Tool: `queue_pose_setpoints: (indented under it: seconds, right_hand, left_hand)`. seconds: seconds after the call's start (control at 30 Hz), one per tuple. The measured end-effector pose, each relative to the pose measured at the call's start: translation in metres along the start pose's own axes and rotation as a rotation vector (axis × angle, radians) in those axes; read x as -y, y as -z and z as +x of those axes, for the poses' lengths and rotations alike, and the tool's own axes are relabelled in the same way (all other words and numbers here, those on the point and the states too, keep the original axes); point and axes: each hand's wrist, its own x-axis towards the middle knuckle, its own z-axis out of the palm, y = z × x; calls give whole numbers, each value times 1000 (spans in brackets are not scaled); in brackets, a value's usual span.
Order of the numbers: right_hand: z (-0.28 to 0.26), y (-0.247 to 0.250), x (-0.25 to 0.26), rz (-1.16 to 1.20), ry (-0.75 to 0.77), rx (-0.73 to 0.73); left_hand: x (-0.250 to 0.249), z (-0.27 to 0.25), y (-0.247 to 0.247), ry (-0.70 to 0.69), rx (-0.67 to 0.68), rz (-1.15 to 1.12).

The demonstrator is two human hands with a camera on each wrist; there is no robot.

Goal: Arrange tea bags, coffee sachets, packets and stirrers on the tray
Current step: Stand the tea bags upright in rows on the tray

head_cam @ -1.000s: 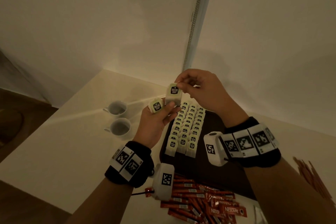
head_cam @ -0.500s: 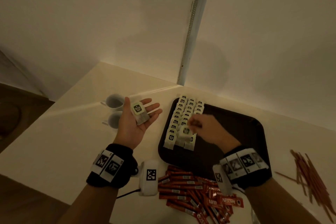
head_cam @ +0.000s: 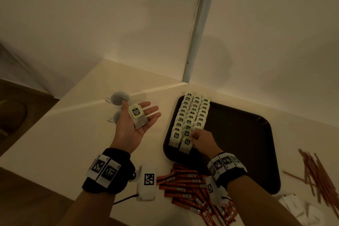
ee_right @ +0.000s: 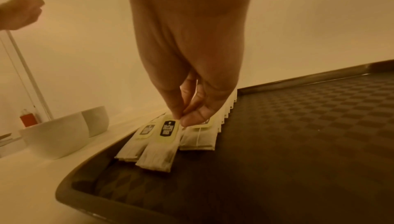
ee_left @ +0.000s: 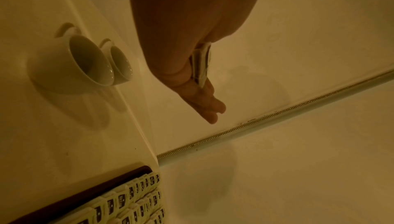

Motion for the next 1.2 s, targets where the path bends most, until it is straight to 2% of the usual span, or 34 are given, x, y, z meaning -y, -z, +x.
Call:
queue_pose_setpoints:
  seconds: [0.37, 0.43, 0.5, 0.53, 0.6, 0.7, 0.77, 0.9, 0.97, 1.2]
  right_hand:
    - [13, 1, 12, 55, 11, -40]
    - [7, 18, 38, 173, 115, -129]
    - [-5, 43, 77, 319, 321, -214]
    - [-12, 56, 96, 360, 437, -212]
    - [-24, 78, 130, 328, 629, -133]
    - [-31, 98, 163, 164, 764, -109]
    - [-35, 113, 177, 109, 775, -157]
    - [-44, 147, 196, 8, 780, -298]
    - [-47, 157, 202, -23, 782, -324]
    - [-52, 170, 208, -162, 744, -423]
  left_hand:
    - [0, 0, 0, 76, 63, 171]
    - [1, 2, -4, 107, 97, 223]
    - [0, 2, -11, 105, 142, 286]
    - [-2, 3, -16, 95, 170, 319]
    - [-5, 4, -25, 64, 234, 378]
    - [-13, 2, -42, -30, 336, 392]
    - [-15, 1, -50, -133, 369, 369]
    - [-13, 1, -59, -417, 340, 381]
    - [-11, -1, -65, -439, 328, 364]
    - [-6, -8, -81, -375, 415, 265]
